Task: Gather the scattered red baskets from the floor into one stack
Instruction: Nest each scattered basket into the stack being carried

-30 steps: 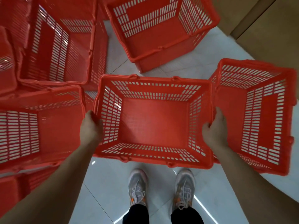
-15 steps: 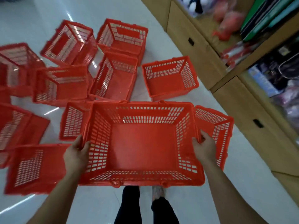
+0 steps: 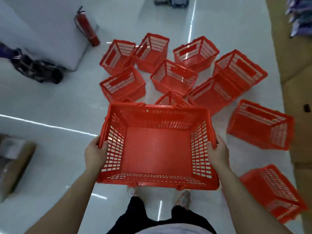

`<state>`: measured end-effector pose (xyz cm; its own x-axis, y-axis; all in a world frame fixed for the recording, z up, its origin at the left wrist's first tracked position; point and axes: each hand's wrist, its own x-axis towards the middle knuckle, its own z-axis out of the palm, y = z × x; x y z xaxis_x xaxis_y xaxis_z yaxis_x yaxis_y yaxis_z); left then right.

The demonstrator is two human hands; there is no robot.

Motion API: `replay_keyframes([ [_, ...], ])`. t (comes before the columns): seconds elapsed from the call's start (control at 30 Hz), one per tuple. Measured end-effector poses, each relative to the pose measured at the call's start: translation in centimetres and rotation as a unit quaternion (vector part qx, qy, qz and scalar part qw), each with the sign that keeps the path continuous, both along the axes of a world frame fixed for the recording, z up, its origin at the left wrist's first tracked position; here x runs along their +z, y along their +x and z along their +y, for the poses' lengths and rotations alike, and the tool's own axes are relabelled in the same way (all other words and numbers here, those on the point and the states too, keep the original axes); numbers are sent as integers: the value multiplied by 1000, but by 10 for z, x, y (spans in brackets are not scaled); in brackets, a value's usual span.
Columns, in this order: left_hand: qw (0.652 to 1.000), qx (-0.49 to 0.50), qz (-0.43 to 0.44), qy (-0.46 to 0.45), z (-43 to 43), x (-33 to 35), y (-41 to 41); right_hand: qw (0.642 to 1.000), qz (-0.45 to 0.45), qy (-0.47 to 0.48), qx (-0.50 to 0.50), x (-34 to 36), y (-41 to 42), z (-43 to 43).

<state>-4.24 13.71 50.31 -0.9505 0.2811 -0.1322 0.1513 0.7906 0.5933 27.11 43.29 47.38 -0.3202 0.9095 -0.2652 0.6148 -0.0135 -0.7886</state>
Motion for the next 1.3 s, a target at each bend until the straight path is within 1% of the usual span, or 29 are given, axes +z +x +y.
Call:
replay_keyframes([
  [0.13,999,49,1,4,-72,-6,-50,998,-36,20,44,1,-83,-41],
  [0.2,998,64,-14,12,-100,-10,-77,997,-46,25,60,-1,-119,-62],
  [0.33,997,62,-41,28,-128,-17,-138,997,-50,22,51,-9,-178,-92],
  [0.53,998,-3,-61,7,-102,-27,-230,999,-36,-11,-6,-24,-233,-101],
  [0.73,996,-59,-53,-42,-11,-63,-323,994,-14,-73,-81,-73,-284,-67],
  [0.9,987,-110,-52,-106,62,-136,-391,988,-13,-97,-116,-149,-327,-37],
  [1.07,968,-175,-76,-163,124,-240,-444,978,-22,-145,-146,-247,-356,-21],
  [1.17,956,-219,-80,-179,147,-299,-466,971,-22,-149,-183,-298,-371,-26],
  [1.23,953,-226,-86,-184,156,-336,-482,966,-32,-140,-213,-330,-383,-36],
  [1.3,953,-216,-92,-191,160,-370,-498,964,-51,-110,-238,-357,-400,-45],
])
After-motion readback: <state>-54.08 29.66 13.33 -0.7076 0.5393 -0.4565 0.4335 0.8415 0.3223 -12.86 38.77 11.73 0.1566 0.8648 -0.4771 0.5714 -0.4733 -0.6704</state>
